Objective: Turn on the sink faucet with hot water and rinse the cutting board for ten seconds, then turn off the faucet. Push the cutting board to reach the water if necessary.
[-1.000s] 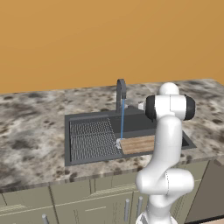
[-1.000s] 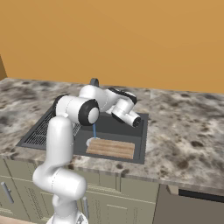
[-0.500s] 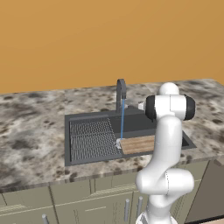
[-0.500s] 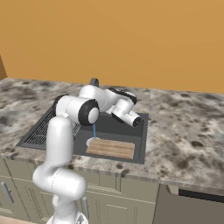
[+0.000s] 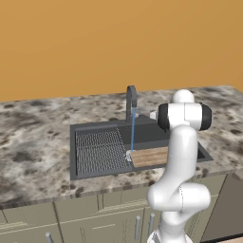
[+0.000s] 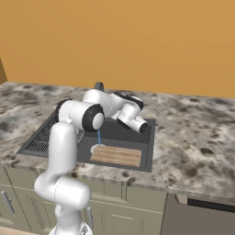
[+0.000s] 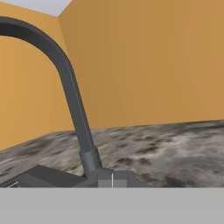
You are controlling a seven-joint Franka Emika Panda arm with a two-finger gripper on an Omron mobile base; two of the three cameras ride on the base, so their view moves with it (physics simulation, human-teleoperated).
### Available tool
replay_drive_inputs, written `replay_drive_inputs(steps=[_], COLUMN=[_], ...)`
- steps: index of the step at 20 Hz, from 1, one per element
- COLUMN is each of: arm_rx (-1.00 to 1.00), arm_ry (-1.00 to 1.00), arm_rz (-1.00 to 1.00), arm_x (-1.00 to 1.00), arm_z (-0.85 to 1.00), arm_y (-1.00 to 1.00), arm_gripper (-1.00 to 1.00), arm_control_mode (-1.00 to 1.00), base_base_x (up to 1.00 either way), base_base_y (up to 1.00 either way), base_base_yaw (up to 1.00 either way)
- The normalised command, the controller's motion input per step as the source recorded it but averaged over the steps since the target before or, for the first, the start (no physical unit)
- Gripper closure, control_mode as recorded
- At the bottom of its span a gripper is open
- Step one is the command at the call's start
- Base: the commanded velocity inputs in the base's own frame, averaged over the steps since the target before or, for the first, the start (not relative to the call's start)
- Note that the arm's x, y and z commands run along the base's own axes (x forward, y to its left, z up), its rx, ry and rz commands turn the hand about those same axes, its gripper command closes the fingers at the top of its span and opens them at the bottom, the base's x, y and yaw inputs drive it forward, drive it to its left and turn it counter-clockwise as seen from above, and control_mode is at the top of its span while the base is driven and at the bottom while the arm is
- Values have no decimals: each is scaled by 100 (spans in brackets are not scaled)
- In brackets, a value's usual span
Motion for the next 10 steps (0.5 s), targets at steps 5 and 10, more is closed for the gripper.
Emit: replay_drive_inputs(steps=[5,10], arm_rx=[0,0], arm_ry=[0,0], arm_rz=[0,0], arm_x=[0,0], arm_z=[0,0], arm_y=[0,0], arm_gripper=[100,100], arm_control_mode=[-100,-100], base_base_x=[0,0], base_base_y=[0,0], base_base_yaw=[0,0])
